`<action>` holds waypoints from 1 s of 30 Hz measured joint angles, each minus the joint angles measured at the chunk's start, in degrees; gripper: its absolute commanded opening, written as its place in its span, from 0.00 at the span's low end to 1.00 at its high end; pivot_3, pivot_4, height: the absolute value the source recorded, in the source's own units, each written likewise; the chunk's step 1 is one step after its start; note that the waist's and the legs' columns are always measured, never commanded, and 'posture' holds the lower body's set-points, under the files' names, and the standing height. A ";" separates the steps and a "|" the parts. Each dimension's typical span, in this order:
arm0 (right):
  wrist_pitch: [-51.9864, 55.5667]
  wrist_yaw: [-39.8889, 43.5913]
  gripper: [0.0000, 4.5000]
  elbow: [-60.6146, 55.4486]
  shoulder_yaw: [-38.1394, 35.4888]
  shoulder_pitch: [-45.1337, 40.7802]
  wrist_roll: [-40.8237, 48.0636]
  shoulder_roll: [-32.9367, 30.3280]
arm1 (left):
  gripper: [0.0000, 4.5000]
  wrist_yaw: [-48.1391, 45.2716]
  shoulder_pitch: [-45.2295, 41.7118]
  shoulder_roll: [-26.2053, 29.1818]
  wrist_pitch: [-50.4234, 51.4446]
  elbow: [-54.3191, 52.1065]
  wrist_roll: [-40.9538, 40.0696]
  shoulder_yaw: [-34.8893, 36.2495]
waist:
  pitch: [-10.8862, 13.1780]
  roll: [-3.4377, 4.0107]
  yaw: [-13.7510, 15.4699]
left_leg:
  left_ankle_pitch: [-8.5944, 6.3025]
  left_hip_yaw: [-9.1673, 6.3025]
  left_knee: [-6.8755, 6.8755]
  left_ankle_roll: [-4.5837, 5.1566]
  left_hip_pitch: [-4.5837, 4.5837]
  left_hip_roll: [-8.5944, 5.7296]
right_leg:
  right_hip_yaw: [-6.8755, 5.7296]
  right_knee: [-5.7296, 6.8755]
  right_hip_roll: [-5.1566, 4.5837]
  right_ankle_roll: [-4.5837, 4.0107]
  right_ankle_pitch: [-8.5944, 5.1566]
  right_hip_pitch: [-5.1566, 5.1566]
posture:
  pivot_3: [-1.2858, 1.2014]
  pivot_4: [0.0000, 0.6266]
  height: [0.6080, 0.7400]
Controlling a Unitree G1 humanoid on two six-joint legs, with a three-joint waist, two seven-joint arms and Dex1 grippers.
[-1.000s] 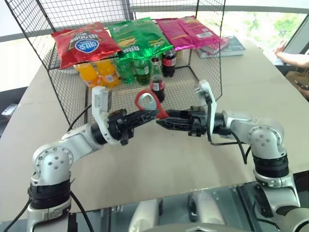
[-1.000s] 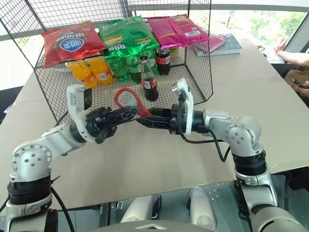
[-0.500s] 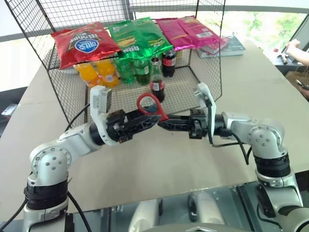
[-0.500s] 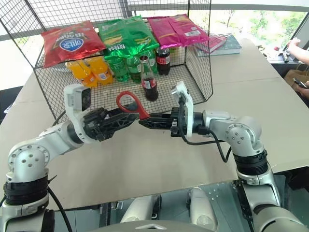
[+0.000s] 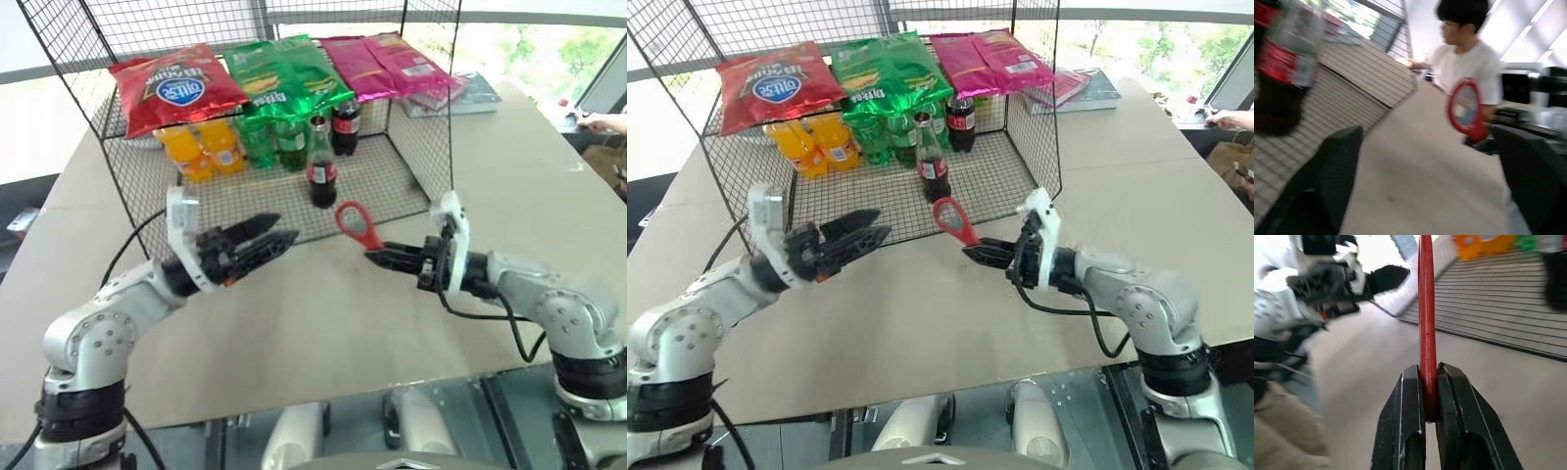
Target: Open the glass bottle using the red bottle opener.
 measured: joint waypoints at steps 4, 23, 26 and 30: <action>-2.35 -1.94 0.00 -2.60 -0.80 1.58 -2.51 -1.03 | 0.99 4.19 -5.44 -4.38 -7.81 3.43 12.68 -6.55 | 0.00 -0.03 0.27 | 0.00 0.01 0.00 0.00 -0.02 -0.01 | 0.01 0.00 0.01 0.08 0.07 0.00 | 0.52 0.24 1.00; -5.75 -9.31 0.00 -8.67 -2.98 7.47 -5.52 -0.91 | 0.81 14.73 -38.75 -22.09 -36.15 55.78 43.87 -15.68 | 0.02 -0.07 1.13 | -0.04 -0.01 0.06 0.08 -0.16 -0.25 | -0.14 -0.02 -0.09 0.19 0.05 -0.01 | 0.52 0.24 1.00; -5.75 -10.21 0.00 -9.62 -3.19 8.50 -5.26 -0.94 | 0.57 11.71 -39.75 -23.03 -39.79 59.74 43.88 -15.20 | 0.02 -0.07 0.95 | -0.06 -0.04 0.06 0.11 -0.15 -0.25 | -0.13 -0.01 -0.10 0.21 0.03 -0.02 | 0.52 0.24 1.00; -5.82 -11.22 0.00 -9.86 -3.68 9.22 -5.27 -0.99 | 0.57 6.87 -39.26 -22.97 -42.10 60.51 44.00 -15.20 | 0.02 -0.07 1.00 | -0.07 -0.08 0.06 0.12 -0.15 -0.25 | -0.14 0.01 -0.11 0.21 0.03 -0.02 | 0.52 0.24 1.00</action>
